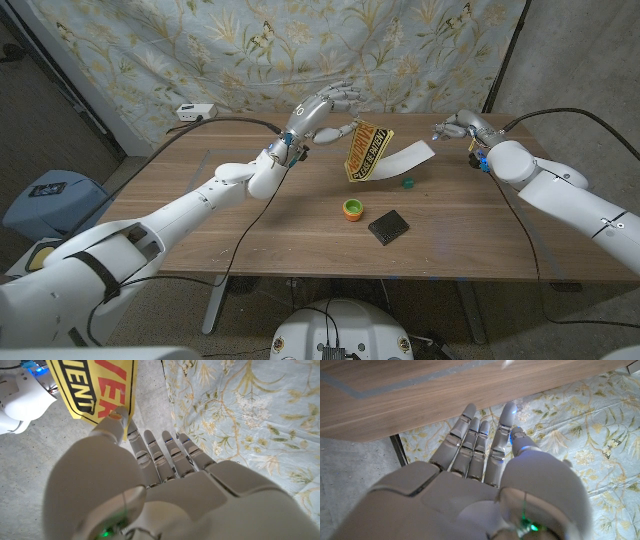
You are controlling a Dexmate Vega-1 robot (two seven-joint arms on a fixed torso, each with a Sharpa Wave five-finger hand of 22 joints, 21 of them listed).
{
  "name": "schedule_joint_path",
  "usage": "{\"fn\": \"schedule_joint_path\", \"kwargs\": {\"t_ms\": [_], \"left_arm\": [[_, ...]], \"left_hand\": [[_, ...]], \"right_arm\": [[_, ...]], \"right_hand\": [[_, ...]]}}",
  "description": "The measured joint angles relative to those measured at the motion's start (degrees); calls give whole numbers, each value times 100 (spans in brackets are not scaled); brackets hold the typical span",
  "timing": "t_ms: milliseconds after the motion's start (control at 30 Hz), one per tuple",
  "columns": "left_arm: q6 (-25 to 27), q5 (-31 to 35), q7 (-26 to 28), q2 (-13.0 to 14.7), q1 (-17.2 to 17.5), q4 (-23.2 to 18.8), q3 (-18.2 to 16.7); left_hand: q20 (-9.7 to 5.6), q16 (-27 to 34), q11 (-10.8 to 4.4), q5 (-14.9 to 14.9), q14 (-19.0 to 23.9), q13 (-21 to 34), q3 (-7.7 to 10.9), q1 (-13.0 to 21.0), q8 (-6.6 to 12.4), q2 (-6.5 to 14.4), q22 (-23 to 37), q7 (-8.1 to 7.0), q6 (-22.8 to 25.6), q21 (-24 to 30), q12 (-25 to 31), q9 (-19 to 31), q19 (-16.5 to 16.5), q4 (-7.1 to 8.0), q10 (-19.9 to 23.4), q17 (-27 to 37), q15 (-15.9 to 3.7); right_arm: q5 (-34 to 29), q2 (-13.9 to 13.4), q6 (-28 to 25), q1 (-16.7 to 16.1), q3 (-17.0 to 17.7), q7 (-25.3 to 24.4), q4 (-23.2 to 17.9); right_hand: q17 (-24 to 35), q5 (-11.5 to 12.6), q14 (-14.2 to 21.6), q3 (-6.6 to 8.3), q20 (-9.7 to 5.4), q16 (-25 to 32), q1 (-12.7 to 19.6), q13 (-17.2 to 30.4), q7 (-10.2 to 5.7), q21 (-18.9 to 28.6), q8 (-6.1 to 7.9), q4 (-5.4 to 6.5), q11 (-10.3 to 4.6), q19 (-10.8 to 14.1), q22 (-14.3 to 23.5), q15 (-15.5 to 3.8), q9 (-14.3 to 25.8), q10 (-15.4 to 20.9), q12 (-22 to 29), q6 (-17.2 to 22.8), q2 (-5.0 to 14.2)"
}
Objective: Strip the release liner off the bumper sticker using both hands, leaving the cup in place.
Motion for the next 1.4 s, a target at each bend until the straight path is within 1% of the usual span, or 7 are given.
{"fn": "schedule_joint_path", "kwargs": {"t_ms": [67,800,933,1233,1267,1300,1400], "left_arm": [[-8,-22,-16,8,44,-12,-47],[-15,-259,-282,145,431,-314,-447],[33,-304,-326,191,518,-424,-534],[257,-505,-460,320,876,-846,-851],[290,-520,-471,334,918,-856,-886],[317,-531,-479,359,983,-979,-941],[435,-568,-518,406,1122,-1154,-1057]], "left_hand": [[0,0,0,0,0,0,0,0,0,0,0,-1,0,0,0,0,0,0,0,-3,0],[0,0,1,-22,-1,-1,25,-5,0,-11,-1,11,25,0,-44,0,1,25,-1,-3,1],[0,0,1,-21,-1,-1,25,1,0,-18,-1,10,25,0,-44,0,1,25,-1,-3,1],[-1,0,1,-22,-1,-1,25,-1,0,-16,-1,10,24,0,-44,0,1,24,-1,-2,1],[0,0,1,-21,-1,-1,25,-1,0,-16,-1,10,23,0,-44,0,1,24,-1,-2,1],[0,0,1,-21,-1,-1,25,-1,0,-16,-1,10,23,0,-44,0,1,24,-1,-2,1],[-1,0,1,-21,-1,-1,25,-22,0,-9,-1,10,22,0,-44,0,1,24,-1,-2,1]], "right_arm": [[-18,1,-26,5,-4,-5,0],[-93,4,-167,38,-34,-48,-7],[-107,11,-190,57,-44,-55,24],[-140,21,-208,95,-81,-62,75],[-143,22,-208,99,-87,-62,78],[-148,23,-208,103,-89,-62,80],[-159,29,-206,119,-103,-62,88]], "right_hand": [[0,0,0,0,0,0,0,0,0,0,22,0,0,0,0,0,0,0,0,0,0],[-1,0,29,-15,0,0,0,-1,0,-39,35,15,-31,0,0,-27,-27,31,0,0,0],[-1,0,29,-15,0,0,0,-1,0,-38,44,15,-31,0,0,-27,-27,31,0,0,0],[-2,0,29,-16,0,-41,23,-1,-12,-38,44,14,-31,0,0,-27,-26,31,-33,-11,23],[-2,0,29,-32,0,-41,23,5,-11,-38,44,-2,-31,0,0,-27,-26,31,-33,-11,23],[-2,0,29,-42,0,-41,23,17,-11,-38,44,-12,-31,0,0,-27,-26,31,-33,-11,23],[-2,0,29,-47,0,-41,23,30,-11,-38,66,-17,-31,0,0,-27,-26,31,-33,-11,23]]}}
